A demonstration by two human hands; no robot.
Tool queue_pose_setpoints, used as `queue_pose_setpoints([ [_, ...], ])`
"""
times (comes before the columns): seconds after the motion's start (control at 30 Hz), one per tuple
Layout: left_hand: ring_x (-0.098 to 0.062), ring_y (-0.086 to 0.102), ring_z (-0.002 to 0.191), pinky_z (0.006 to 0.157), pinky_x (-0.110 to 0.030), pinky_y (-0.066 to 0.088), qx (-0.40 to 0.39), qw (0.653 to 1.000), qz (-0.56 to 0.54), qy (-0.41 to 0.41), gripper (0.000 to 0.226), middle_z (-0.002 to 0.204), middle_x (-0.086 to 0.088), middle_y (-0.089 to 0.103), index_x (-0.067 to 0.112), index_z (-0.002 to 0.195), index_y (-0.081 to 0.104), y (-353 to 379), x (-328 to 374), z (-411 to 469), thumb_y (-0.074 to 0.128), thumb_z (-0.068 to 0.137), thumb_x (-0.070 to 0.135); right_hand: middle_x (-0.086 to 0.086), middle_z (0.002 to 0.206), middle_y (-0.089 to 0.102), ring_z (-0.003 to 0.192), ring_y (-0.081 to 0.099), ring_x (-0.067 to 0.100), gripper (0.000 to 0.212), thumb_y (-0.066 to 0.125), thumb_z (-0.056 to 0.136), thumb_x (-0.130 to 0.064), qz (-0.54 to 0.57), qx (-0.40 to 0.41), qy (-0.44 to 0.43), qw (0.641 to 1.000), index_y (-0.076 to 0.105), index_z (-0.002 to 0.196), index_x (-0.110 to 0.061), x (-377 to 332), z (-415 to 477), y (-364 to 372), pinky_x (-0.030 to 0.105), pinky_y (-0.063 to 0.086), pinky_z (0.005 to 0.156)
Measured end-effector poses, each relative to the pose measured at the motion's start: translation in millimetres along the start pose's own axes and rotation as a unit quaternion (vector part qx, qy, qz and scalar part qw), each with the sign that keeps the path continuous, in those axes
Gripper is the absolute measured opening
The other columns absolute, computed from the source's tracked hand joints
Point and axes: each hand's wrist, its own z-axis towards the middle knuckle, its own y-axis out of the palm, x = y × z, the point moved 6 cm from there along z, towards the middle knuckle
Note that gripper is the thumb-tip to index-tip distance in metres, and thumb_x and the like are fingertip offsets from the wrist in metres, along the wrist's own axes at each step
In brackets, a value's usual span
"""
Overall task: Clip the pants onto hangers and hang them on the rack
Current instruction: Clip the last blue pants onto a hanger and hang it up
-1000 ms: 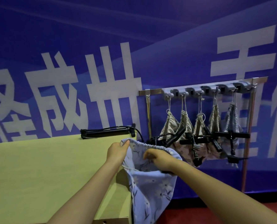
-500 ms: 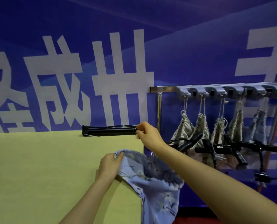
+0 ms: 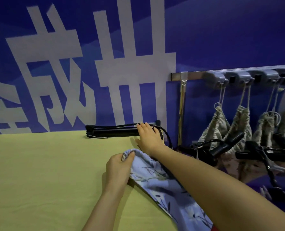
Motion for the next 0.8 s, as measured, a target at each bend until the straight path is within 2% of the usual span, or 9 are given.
queue_pose_setpoints([
  [0.1,-0.019,0.033,0.057,0.056,-0.031,0.025,-0.006,1.000,-0.021,-0.004,0.042,0.057,-0.014,0.037,0.011,0.056,0.038,1,-3,2,0.061,0.089,0.024,0.008,0.161,0.003,0.149,0.000,0.025,0.072,0.045,0.097,-0.039,-0.009,-0.011,0.030,0.999,0.005,0.153,-0.017,5,17,7,0.047,0.002,0.119],
  [0.17,-0.019,0.031,0.055,0.054,-0.029,0.023,-0.003,1.000,-0.020,-0.004,0.047,0.053,-0.010,0.034,0.014,0.052,0.034,0,-1,2,0.061,0.089,0.024,0.012,0.161,0.001,0.148,0.001,0.029,0.081,0.048,0.094,-0.047,-0.020,-0.026,0.056,0.998,0.001,0.153,-0.018,10,25,7,0.049,0.001,0.119],
  [0.27,-0.018,0.029,0.052,0.051,-0.028,0.021,-0.005,1.000,-0.019,0.000,0.051,0.048,-0.003,0.032,0.017,0.048,0.032,0,3,-1,0.061,0.089,0.024,0.014,0.157,0.018,0.145,0.014,0.034,0.093,0.054,0.086,-0.058,-0.038,-0.038,0.077,0.996,0.004,0.152,-0.016,13,31,1,0.052,0.007,0.118],
  [0.33,-0.018,0.032,0.052,0.049,-0.028,0.022,-0.005,1.000,-0.019,-0.001,0.048,0.050,-0.005,0.036,0.016,0.050,0.036,-1,3,-1,0.061,0.089,0.025,0.012,0.148,0.035,0.139,0.025,0.034,0.094,0.058,0.081,-0.061,-0.052,-0.034,0.078,0.995,0.016,0.149,-0.012,11,33,-3,0.052,0.015,0.115],
  [0.47,-0.018,0.038,0.055,0.049,-0.027,0.026,-0.010,1.000,-0.024,-0.004,0.039,0.057,-0.010,0.044,0.011,0.057,0.046,-1,3,-3,0.059,0.090,0.027,0.010,0.129,0.050,0.124,0.040,0.030,0.069,0.062,0.080,-0.058,-0.089,-0.031,0.041,0.995,0.046,0.131,-0.013,3,33,-9,0.046,0.030,0.106],
  [0.6,-0.018,0.035,0.055,0.049,-0.027,0.025,-0.014,0.999,-0.028,-0.009,0.040,0.055,-0.007,0.040,0.010,0.057,0.046,-1,3,-3,0.060,0.089,0.029,0.010,0.106,0.060,0.096,0.057,0.026,0.048,0.063,0.086,-0.042,-0.051,-0.070,0.026,0.996,0.050,0.121,-0.011,-7,27,-4,0.037,0.050,0.082],
  [0.67,-0.016,0.038,0.058,0.054,-0.027,0.029,-0.030,0.998,-0.050,-0.010,0.040,0.058,-0.008,0.044,0.002,0.060,0.054,1,1,-2,0.065,0.085,0.032,0.008,0.096,0.060,0.085,0.058,0.024,0.041,0.061,0.089,-0.038,-0.063,-0.050,0.008,0.997,0.049,0.116,-0.011,-16,21,-12,0.034,0.048,0.074],
  [0.7,-0.016,0.037,0.059,0.056,-0.028,0.030,-0.038,0.997,-0.061,-0.007,0.042,0.058,-0.007,0.043,0.000,0.060,0.054,1,1,-2,0.068,0.083,0.033,0.008,0.095,0.060,0.084,0.058,0.025,0.038,0.060,0.089,-0.037,-0.081,-0.024,-0.010,0.996,0.049,0.115,-0.011,-21,18,-20,0.034,0.045,0.074],
  [0.8,-0.016,0.025,0.056,0.054,-0.028,0.023,-0.049,0.995,-0.086,-0.010,0.050,0.052,-0.001,0.027,0.013,0.051,0.034,1,6,-5,0.072,0.080,0.028,0.009,0.101,0.063,0.088,0.059,0.029,0.034,0.059,0.091,-0.038,-0.116,0.070,-0.077,0.988,0.049,0.110,-0.012,-39,10,-51,0.037,0.039,0.083],
])
